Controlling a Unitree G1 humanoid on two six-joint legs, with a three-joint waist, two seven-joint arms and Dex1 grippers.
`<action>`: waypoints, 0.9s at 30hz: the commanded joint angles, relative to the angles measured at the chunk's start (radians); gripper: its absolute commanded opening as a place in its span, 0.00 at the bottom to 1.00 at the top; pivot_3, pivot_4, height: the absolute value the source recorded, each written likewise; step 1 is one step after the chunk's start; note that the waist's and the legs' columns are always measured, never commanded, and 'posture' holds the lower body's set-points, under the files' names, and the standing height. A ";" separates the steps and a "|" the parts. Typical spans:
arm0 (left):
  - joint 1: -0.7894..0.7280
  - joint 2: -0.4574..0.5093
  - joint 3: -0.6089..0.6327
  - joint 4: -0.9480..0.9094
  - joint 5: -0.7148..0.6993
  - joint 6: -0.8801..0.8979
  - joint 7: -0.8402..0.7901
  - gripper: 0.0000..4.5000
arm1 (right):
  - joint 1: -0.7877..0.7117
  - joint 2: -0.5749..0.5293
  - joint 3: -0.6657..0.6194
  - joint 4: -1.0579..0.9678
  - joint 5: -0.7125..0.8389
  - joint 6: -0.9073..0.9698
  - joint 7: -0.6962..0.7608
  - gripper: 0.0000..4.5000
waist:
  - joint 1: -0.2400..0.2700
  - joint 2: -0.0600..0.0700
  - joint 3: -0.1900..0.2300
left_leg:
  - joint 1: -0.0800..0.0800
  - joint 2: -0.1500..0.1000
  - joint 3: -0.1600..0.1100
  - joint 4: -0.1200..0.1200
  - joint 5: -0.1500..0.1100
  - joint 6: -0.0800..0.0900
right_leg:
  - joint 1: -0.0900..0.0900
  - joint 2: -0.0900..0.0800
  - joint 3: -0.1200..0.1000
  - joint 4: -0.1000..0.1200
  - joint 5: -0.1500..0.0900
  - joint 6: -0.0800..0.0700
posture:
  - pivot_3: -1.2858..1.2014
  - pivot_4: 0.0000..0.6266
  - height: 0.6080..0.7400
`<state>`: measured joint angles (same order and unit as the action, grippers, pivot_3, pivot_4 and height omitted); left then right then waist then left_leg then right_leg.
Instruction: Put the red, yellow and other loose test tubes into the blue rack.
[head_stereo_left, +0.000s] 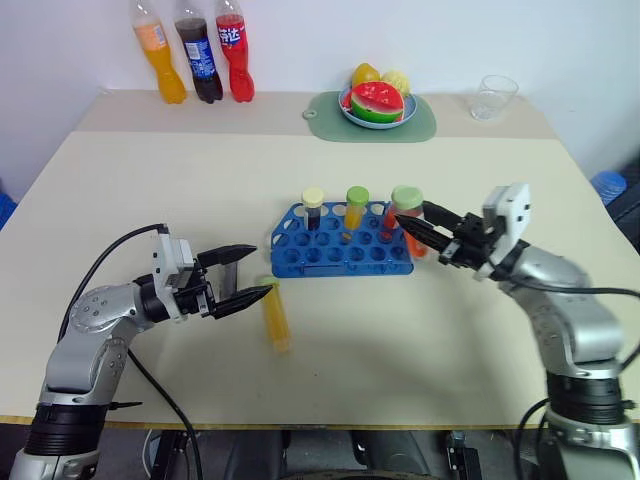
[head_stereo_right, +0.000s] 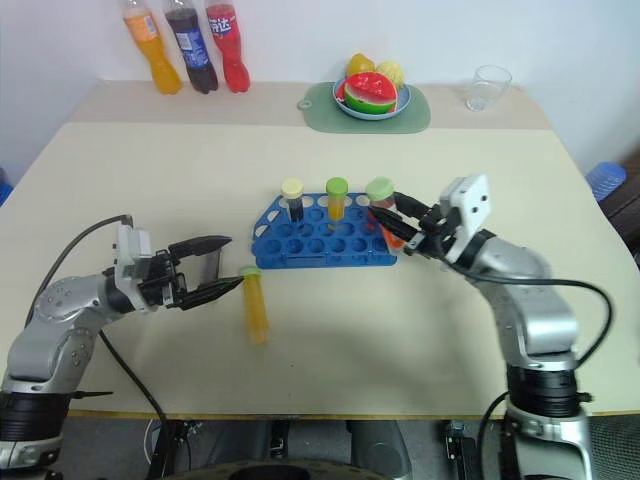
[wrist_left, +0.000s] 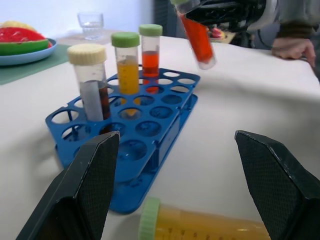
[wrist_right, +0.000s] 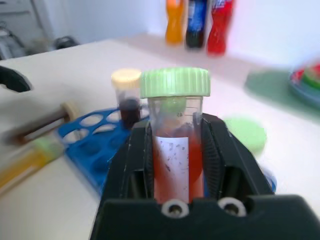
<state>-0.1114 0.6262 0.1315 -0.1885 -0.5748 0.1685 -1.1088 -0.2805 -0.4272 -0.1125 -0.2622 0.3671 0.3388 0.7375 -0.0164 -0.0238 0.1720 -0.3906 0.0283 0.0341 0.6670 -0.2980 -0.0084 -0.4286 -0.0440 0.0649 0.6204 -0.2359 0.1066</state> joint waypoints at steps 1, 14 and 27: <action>-0.009 0.000 0.009 -0.003 0.008 -0.021 0.003 0.85 | -0.001 0.033 0.004 0.016 -0.029 -0.102 -0.042 0.18 | 0.000 0.000 0.000 | 0.000 0.000 0.000 0.000 0.000 0.000 | 0.000 -0.001 0.000 0.000 0.000 0.000 | 0.52 0.24 1.00; 0.019 -0.011 0.021 -0.027 0.011 -0.027 0.037 0.85 | 0.003 0.077 0.066 0.174 -0.084 -0.280 -0.064 0.18 | -0.001 0.000 0.000 | 0.001 -0.001 0.000 0.000 0.000 0.000 | 0.000 -0.001 0.000 0.004 0.000 0.000 | 0.52 0.24 1.00; 0.033 -0.023 0.020 -0.039 0.009 -0.028 0.062 0.85 | 0.058 0.216 0.045 0.368 -0.100 -0.576 -0.131 0.18 | -0.021 0.000 -0.001 | 0.007 0.000 0.000 0.000 0.001 -0.001 | 0.002 -0.001 0.000 0.009 0.000 -0.001 | 0.52 0.24 1.00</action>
<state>-0.0812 0.6052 0.1336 -0.1988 -0.5608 0.1593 -1.0479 -0.2450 -0.2115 -0.0554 0.0694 0.2786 -0.2126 0.6153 -0.0374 -0.0239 0.1713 -0.3834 0.0279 0.0340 0.6674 -0.2971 -0.0098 -0.4259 -0.0446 0.0653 0.6295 -0.2363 0.1058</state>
